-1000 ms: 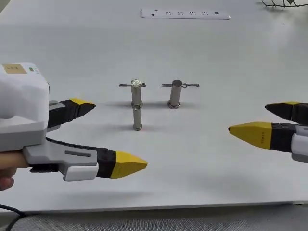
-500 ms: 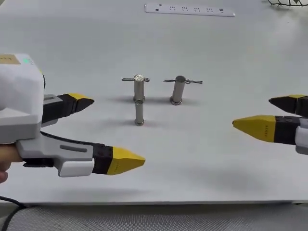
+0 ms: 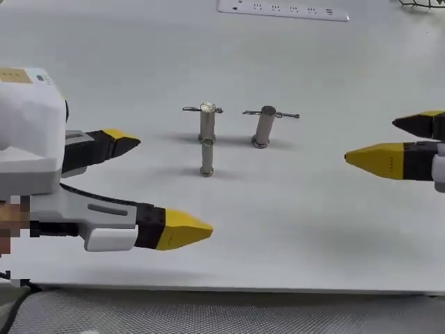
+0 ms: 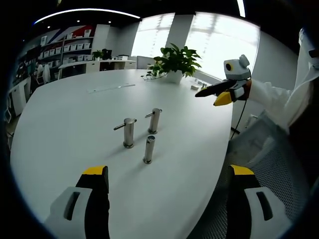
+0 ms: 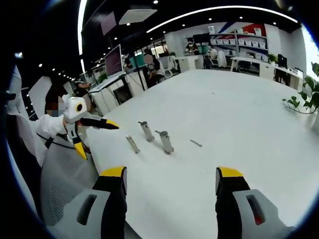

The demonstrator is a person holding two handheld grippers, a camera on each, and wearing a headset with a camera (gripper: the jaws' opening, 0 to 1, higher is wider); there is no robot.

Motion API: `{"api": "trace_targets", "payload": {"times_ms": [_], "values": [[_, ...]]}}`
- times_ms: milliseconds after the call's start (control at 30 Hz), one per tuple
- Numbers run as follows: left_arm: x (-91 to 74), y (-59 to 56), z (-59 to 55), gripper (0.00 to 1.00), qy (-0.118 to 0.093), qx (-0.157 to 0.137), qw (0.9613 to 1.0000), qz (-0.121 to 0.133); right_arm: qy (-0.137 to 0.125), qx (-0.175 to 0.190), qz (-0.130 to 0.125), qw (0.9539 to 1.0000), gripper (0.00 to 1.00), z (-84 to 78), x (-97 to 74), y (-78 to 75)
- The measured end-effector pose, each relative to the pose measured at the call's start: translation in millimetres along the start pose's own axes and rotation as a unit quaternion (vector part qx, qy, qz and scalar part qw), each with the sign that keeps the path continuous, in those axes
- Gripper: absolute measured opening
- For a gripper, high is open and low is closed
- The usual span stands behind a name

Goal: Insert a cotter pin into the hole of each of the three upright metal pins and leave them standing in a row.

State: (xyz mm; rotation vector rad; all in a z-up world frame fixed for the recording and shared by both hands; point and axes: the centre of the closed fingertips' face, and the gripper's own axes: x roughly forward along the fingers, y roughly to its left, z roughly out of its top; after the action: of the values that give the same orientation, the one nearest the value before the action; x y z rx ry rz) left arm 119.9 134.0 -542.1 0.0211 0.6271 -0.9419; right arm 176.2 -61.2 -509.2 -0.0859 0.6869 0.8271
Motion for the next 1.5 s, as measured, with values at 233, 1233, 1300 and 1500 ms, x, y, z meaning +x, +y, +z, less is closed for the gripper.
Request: {"api": "trace_targets", "payload": {"times_ms": [233,1233,1300,1500], "values": [[-0.9,0.9,0.9,0.99,-0.003,-0.002,1.0,0.0,0.023,-0.035,0.009,0.9991,0.67,11.3,12.3,-17.2],[-6.9,-2.7,2.4,0.99,-0.012,-0.017,0.9997,0.009,0.148,-0.167,0.063,0.9728,0.38,15.1,86.8,-38.7],[-7.1,-2.7,3.6,0.98,-0.014,-0.019,0.9997,0.011,0.155,-0.172,0.066,0.9705,0.36,16.2,94.4,-44.2],[-8.1,-4.0,3.3,0.96,-0.014,-0.023,0.9996,0.012,0.177,-0.191,0.076,0.9626,0.29,14.0,106.7,-46.6]]}}
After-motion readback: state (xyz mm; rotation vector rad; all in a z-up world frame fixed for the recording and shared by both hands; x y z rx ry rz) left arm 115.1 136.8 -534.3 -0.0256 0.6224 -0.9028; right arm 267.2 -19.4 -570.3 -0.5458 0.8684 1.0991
